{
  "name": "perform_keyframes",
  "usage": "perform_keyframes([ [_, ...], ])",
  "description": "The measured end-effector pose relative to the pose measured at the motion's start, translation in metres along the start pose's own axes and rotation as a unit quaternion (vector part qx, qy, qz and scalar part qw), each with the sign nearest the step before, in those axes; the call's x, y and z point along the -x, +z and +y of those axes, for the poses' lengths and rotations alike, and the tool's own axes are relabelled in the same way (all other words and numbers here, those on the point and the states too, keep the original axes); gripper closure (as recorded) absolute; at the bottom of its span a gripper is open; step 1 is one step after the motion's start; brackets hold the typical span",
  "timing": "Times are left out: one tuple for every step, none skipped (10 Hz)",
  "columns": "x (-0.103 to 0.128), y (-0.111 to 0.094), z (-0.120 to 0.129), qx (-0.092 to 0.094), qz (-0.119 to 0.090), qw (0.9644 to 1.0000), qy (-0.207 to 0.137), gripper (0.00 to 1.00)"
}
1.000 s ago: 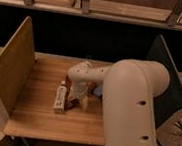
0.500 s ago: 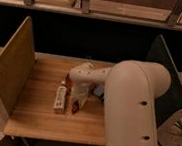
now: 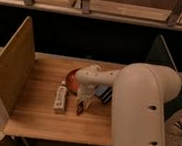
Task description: Drag the pepper across the table
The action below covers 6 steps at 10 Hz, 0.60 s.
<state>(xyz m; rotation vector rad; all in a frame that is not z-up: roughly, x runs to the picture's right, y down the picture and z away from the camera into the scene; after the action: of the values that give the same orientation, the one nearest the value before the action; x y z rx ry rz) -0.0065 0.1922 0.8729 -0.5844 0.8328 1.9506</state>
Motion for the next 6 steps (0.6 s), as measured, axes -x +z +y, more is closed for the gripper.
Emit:
perform_keyframes([
  [0.002, 0.001, -0.007, 0.002, 0.001, 0.9999, 0.012, 1.00],
  [0.002, 0.002, -0.015, 0.003, 0.003, 0.9997, 0.023, 1.00],
  [0.002, 0.004, -0.025, 0.003, 0.004, 0.9993, 0.037, 1.00],
  [0.003, 0.004, -0.036, 0.004, 0.004, 0.9986, 0.052, 1.00],
  [0.003, 0.005, -0.038, 0.004, 0.004, 0.9985, 0.054, 1.00],
  [0.003, 0.006, -0.039, 0.003, 0.004, 0.9985, 0.055, 1.00],
])
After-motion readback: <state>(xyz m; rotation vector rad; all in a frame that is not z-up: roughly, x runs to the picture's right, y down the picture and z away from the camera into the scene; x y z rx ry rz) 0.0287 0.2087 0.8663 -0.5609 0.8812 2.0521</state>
